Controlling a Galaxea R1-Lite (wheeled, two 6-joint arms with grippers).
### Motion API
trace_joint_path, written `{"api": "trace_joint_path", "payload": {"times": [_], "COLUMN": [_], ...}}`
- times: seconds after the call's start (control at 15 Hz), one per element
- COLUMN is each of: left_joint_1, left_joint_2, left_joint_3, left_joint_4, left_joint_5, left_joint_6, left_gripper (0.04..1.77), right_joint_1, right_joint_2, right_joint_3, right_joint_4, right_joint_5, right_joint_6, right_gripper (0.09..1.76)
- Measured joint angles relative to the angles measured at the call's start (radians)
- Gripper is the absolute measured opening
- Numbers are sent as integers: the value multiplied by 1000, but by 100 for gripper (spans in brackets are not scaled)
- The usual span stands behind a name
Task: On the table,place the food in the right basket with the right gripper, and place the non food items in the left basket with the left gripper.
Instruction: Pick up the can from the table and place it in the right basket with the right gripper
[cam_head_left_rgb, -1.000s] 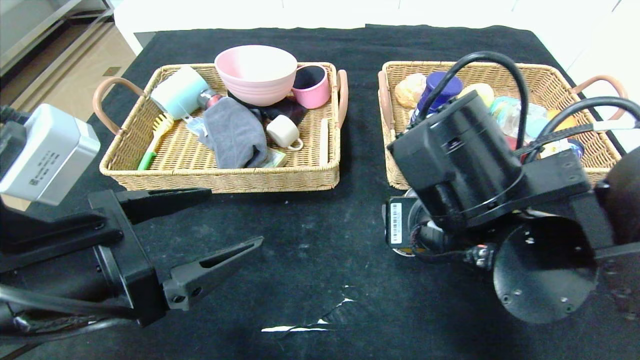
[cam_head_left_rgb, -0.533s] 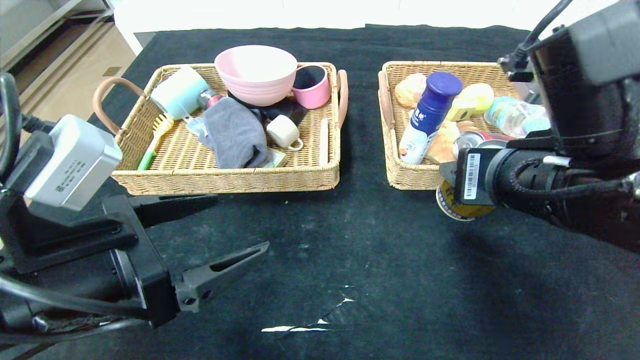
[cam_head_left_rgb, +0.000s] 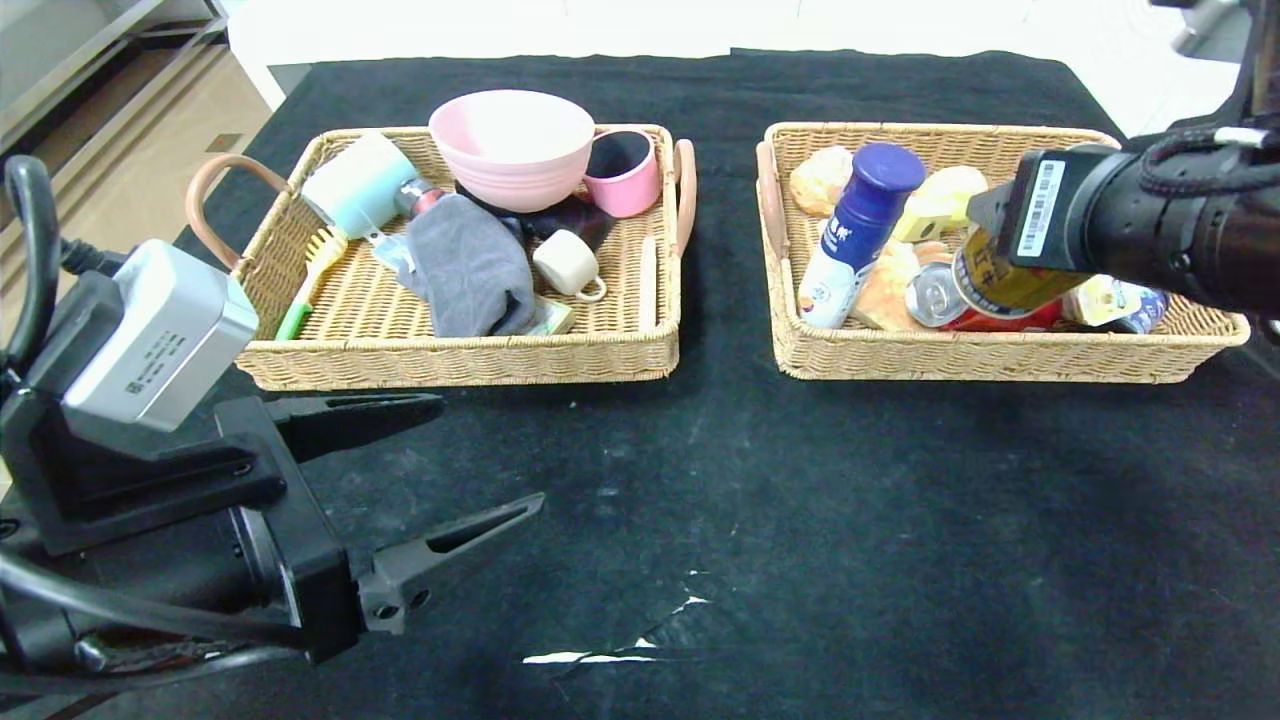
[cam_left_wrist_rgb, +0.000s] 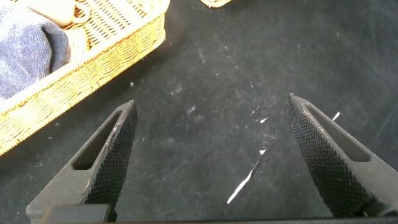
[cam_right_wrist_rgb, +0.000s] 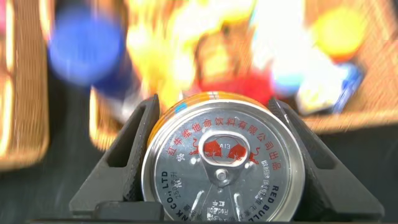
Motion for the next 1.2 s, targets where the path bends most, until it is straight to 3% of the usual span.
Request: {"api": "trace_joint_path", "payload": {"times": [0.4, 0.93, 1.2], "left_joint_1": [-1, -1, -2], "left_joint_2": [5, 4, 4], "left_joint_3": [1, 0, 0], "left_joint_4": [0, -1, -1], "left_joint_5": [0, 0, 0], "left_joint_6": [1, 1, 1], "left_gripper": [172, 172, 172], "right_joint_1": [-149, -233, -269], "right_joint_2": [45, 177, 255], "right_joint_3": [1, 12, 23], "right_joint_4": [-289, -643, -737], "right_joint_5": [126, 220, 249], "right_joint_6": [-157, -267, -272], "right_gripper": [122, 122, 122]}}
